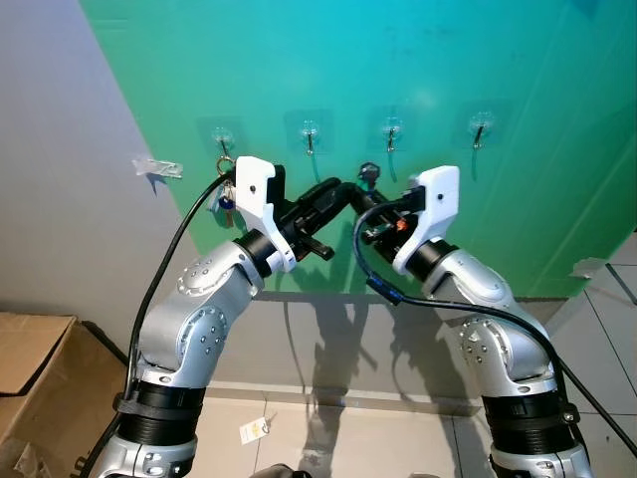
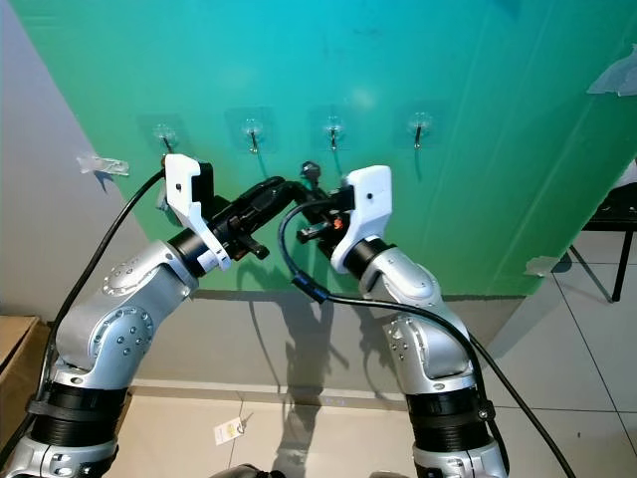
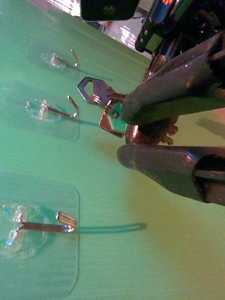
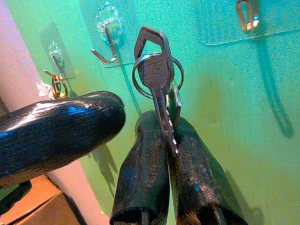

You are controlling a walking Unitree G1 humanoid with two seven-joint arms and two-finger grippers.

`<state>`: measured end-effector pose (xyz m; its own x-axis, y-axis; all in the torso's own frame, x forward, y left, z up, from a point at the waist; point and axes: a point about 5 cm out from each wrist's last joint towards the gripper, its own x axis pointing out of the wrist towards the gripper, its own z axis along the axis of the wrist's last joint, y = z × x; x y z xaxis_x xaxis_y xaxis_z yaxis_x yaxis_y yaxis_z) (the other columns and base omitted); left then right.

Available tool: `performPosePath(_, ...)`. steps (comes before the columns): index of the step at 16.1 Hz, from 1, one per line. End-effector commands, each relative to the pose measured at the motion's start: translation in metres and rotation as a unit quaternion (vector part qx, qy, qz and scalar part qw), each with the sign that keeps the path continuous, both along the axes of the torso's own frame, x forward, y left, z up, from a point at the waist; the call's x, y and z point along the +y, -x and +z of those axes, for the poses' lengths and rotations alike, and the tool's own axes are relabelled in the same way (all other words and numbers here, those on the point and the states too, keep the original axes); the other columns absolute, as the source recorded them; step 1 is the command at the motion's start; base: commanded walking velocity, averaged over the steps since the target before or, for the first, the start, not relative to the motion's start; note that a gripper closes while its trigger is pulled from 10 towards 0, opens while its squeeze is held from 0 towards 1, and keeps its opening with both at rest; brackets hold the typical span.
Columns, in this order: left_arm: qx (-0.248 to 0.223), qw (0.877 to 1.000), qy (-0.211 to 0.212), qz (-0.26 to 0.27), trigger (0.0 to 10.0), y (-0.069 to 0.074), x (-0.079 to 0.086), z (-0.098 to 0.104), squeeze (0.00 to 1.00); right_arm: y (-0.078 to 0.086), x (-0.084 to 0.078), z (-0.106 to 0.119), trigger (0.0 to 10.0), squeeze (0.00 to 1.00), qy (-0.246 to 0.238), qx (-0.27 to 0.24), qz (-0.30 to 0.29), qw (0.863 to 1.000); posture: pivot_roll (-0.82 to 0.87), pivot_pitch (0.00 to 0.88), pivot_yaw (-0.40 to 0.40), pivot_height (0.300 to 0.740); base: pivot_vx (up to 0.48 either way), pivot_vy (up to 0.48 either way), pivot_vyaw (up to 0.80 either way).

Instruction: Hang keys on a hook

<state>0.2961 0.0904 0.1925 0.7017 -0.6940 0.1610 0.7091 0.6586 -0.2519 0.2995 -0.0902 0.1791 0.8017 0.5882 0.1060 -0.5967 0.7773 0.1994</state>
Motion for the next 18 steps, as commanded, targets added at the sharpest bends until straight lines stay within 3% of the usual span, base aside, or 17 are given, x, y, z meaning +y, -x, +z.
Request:
performPosePath(1,-0.002,1.000,-0.013,0.012,10.0,-0.002,0.004,0.000,1.00,-0.001,0.000,0.002,0.0,0.00,0.002,-0.005,-0.005,1.000,-0.16,0.007,0.122,0.740,0.000,0.000,0.00)
performPosePath(4,-0.007,0.999,-0.024,0.026,10.0,-0.006,0.013,0.001,1.00,-0.002,-0.003,-0.002,0.0,0.00,0.026,-0.008,-0.008,1.000,-0.16,0.009,0.123,0.740,0.000,0.000,0.00)
performPosePath(7,-0.006,0.997,-0.082,0.013,10.0,-0.004,0.022,-0.007,1.00,-0.007,-0.013,-0.006,0.0,0.00,0.121,-0.039,-0.003,0.992,-0.15,0.013,0.122,0.740,0.000,0.000,0.00)
performPosePath(8,0.003,0.992,-0.127,-0.002,10.0,-0.001,0.022,-0.017,1.00,-0.011,-0.020,-0.009,0.0,0.00,0.204,-0.069,0.001,0.976,-0.15,0.013,0.122,0.740,0.000,0.000,0.00)
performPosePath(9,0.007,0.989,-0.151,-0.011,10.0,0.001,0.021,-0.023,0.42,-0.012,-0.025,-0.013,0.0,0.00,0.260,-0.087,0.010,0.962,-0.15,0.013,0.122,0.740,0.000,0.000,0.00)
performPosePath(10,0.012,0.987,-0.156,-0.020,10.0,0.003,0.019,-0.027,0.00,-0.013,-0.030,-0.017,0.0,0.00,0.302,-0.100,0.015,0.948,-0.15,0.013,0.122,0.740,0.000,0.000,0.00)
performPosePath(11,0.013,0.987,-0.159,-0.023,10.0,0.004,0.018,-0.028,0.00,-0.015,-0.035,-0.018,0.0,0.00,0.344,-0.118,0.014,0.931,-0.15,0.017,0.117,0.740,0.000,0.000,0.00)
performPosePath(12,0.014,0.987,-0.160,-0.022,10.0,0.005,0.017,-0.029,0.00,-0.017,-0.042,-0.021,0.0,0.00,0.420,-0.156,0.018,0.894,-0.15,0.016,0.118,0.740,0.000,0.000,0.00)
performPosePath(14,0.014,0.986,-0.162,-0.021,10.0,0.004,0.017,-0.030,0.00,-0.023,-0.052,-0.019,0.0,0.00,0.484,-0.205,-0.004,0.850,-0.15,0.016,0.117,0.740,0.000,0.000,0.00)
performPosePath(15,0.013,0.986,-0.164,-0.021,10.0,0.004,0.017,-0.030,0.00,-0.025,-0.054,-0.017,0.0,0.00,0.546,-0.265,-0.007,0.795,-0.15,0.015,0.117,0.740,0.000,0.000,0.00)
performPosePath(16,0.012,0.986,-0.165,-0.021,10.0,0.004,0.017,-0.030,0.00,-0.025,-0.055,-0.016,0.0,0.00,0.567,-0.289,-0.006,0.771,-0.15,0.015,0.117,0.740,0.000,0.000,0.00)
performPosePath(17,0.015,0.986,-0.165,-0.022,10.0,0.004,0.016,-0.032,0.00,-0.027,-0.058,-0.009,0.0,0.00,0.584,-0.341,-0.036,0.736,-0.15,0.012,0.119,0.740,0.000,0.000,0.00)
performPosePath(18,0.018,0.986,-0.165,-0.024,10.0,0.005,0.015,-0.034,0.00,-0.028,-0.059,-0.002,0.0,0.00,0.575,-0.355,-0.057,0.735,-0.15,0.007,0.121,0.740,0.000,0.000,0.00)
